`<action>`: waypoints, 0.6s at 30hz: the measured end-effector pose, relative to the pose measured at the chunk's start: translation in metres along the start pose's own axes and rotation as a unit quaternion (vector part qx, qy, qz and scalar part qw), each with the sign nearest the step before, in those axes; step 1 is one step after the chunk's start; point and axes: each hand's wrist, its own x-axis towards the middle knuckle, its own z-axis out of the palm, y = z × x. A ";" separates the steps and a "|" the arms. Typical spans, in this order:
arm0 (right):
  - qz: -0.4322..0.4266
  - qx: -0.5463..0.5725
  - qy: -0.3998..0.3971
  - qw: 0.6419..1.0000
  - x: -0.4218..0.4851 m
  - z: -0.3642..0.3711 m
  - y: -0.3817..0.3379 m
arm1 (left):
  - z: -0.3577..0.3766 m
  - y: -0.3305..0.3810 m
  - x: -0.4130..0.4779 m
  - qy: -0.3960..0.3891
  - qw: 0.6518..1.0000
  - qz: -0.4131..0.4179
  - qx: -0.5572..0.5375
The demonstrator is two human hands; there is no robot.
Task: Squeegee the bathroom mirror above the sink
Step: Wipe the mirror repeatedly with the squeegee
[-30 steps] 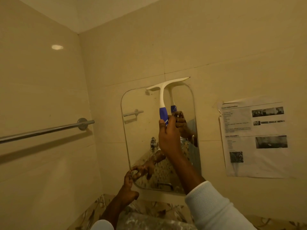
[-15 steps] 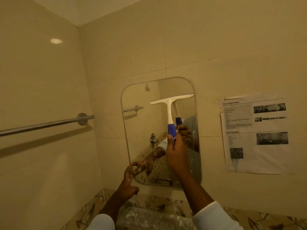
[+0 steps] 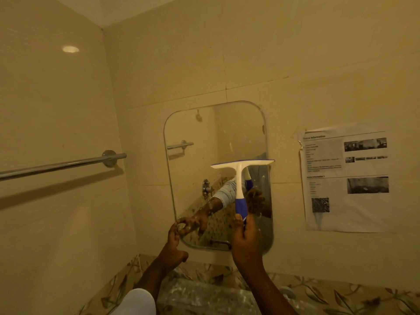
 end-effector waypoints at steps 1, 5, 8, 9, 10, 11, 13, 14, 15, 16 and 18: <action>-0.011 -0.005 0.009 1.000 0.000 0.001 -0.006 | 0.000 0.000 0.001 0.001 1.000 0.000 0.002; -0.073 -0.034 0.002 0.997 0.027 0.008 -0.046 | -0.002 0.000 0.001 -0.003 1.000 0.003 0.000; -0.115 -0.082 -0.003 0.990 0.059 0.016 -0.080 | -0.002 0.001 0.001 0.002 1.000 -0.002 0.007; -0.116 -0.098 -0.005 0.988 0.069 0.018 -0.090 | -0.002 0.001 0.001 0.005 1.000 -0.003 0.009; -0.113 -0.110 -0.006 0.987 0.076 0.019 -0.098 | -0.001 0.002 0.001 0.007 1.000 -0.004 0.011; -0.111 -0.119 -0.005 0.987 0.082 0.018 -0.104 | -0.001 0.002 0.002 0.008 1.000 -0.005 0.013; -0.105 -0.132 -0.002 0.986 0.085 0.015 -0.109 | -0.001 0.003 0.002 0.008 1.000 -0.005 0.009; -0.099 -0.138 0.000 0.985 0.083 0.013 -0.108 | -0.001 0.003 0.002 0.009 1.000 -0.005 0.008; -0.091 -0.142 0.002 0.986 0.079 0.011 -0.104 | -0.001 0.002 0.002 0.010 1.000 -0.004 0.007; -0.082 -0.143 0.004 0.986 0.074 0.009 -0.100 | -0.001 0.002 0.002 0.010 1.000 -0.004 0.008; -0.057 -0.137 0.004 0.989 0.061 0.006 -0.088 | 0.000 0.001 0.001 0.011 1.000 -0.003 0.006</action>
